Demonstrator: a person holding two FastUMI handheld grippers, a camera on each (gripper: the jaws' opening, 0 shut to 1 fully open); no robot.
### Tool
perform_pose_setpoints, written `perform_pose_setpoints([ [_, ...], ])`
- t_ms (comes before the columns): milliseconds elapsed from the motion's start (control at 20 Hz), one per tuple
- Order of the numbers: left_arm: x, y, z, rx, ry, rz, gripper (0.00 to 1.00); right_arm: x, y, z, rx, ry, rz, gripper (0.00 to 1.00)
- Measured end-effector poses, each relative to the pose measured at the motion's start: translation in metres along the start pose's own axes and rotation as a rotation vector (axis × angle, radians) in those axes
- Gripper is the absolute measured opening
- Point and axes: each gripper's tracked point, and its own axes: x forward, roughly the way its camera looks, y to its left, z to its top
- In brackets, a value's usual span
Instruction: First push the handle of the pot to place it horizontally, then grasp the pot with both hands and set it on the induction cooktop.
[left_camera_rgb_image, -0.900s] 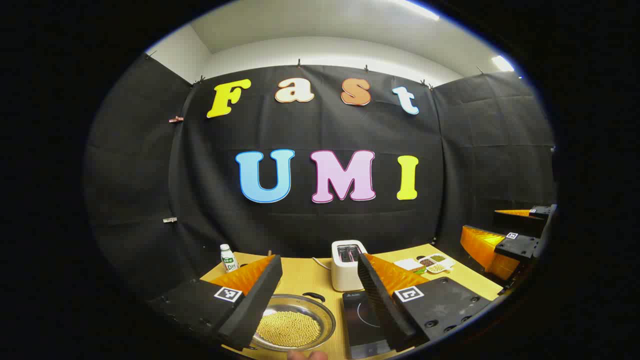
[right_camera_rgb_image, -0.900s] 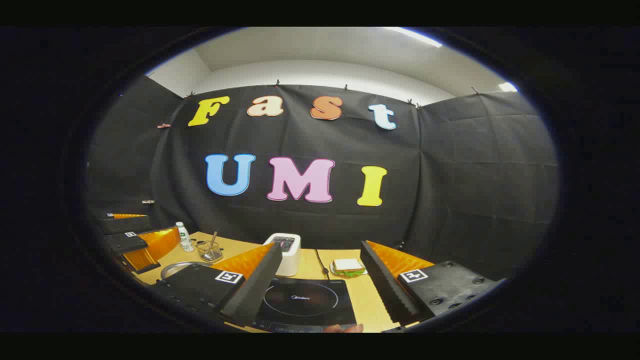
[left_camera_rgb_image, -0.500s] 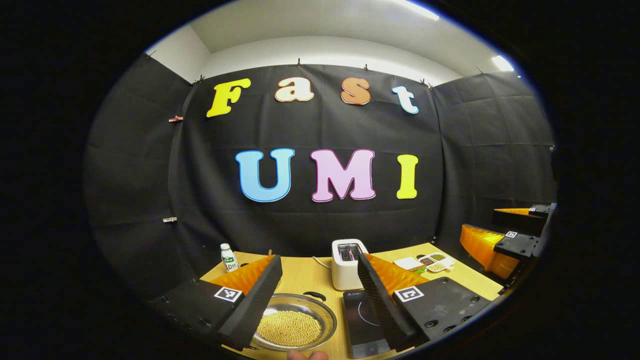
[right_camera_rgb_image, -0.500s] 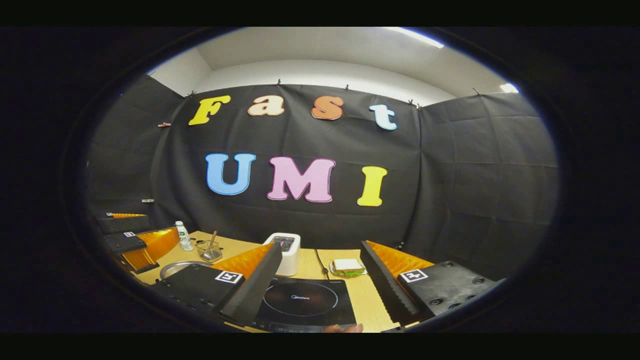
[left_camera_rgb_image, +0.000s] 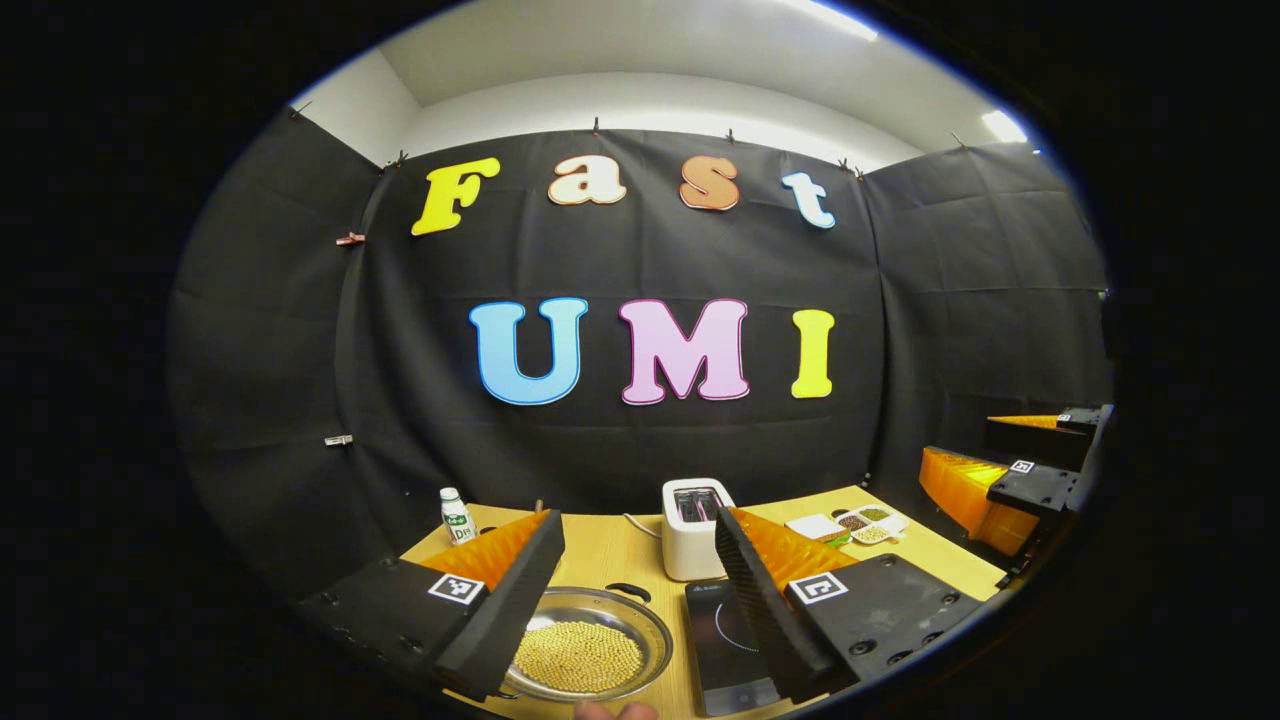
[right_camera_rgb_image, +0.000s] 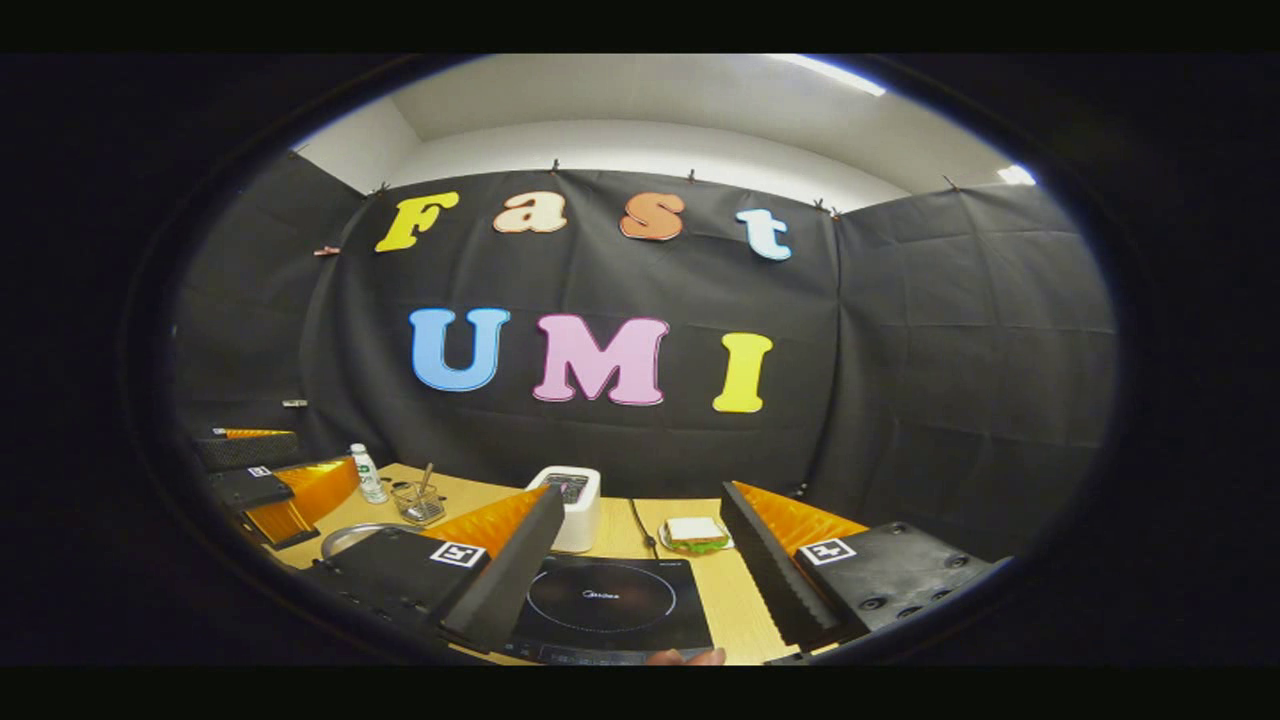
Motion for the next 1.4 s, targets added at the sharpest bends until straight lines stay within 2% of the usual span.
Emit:
perform_pose_setpoints([
  [550, -0.003, 0.006, 0.003, -0.012, -0.019, 0.021, 0.95, -0.002, -0.001, -0.002, -0.009, 0.002, 0.001, 0.96],
  [650, -0.005, 0.004, 0.005, -0.020, -0.026, 0.012, 0.92, -0.001, -0.002, -0.002, -0.012, 0.001, 0.000, 0.98],
  [700, -0.005, 0.005, 0.007, -0.015, -0.024, 0.011, 0.87, -0.001, -0.002, -0.002, -0.014, 0.002, 0.000, 0.96],
  [800, -0.009, 0.008, 0.010, -0.008, -0.027, 0.006, 0.57, -0.003, -0.002, -0.003, -0.014, 0.004, -0.001, 0.96],
  [950, -0.013, 0.000, 0.014, 0.018, -0.029, -0.051, 0.11, -0.003, -0.003, -0.002, -0.012, -0.001, -0.003, 0.96],
  [1050, -0.013, -0.008, 0.003, 0.045, 0.011, -0.100, 0.05, -0.003, -0.003, -0.003, -0.012, 0.000, -0.002, 0.96],
  [1150, -0.016, -0.019, -0.011, 0.041, 0.068, -0.146, 0.05, -0.004, -0.001, -0.004, -0.013, 0.004, 0.001, 0.96],
  [1400, -0.028, -0.029, -0.060, 0.055, 0.239, -0.201, 0.05, -0.007, 0.000, -0.012, -0.016, 0.023, 0.007, 0.96],
])
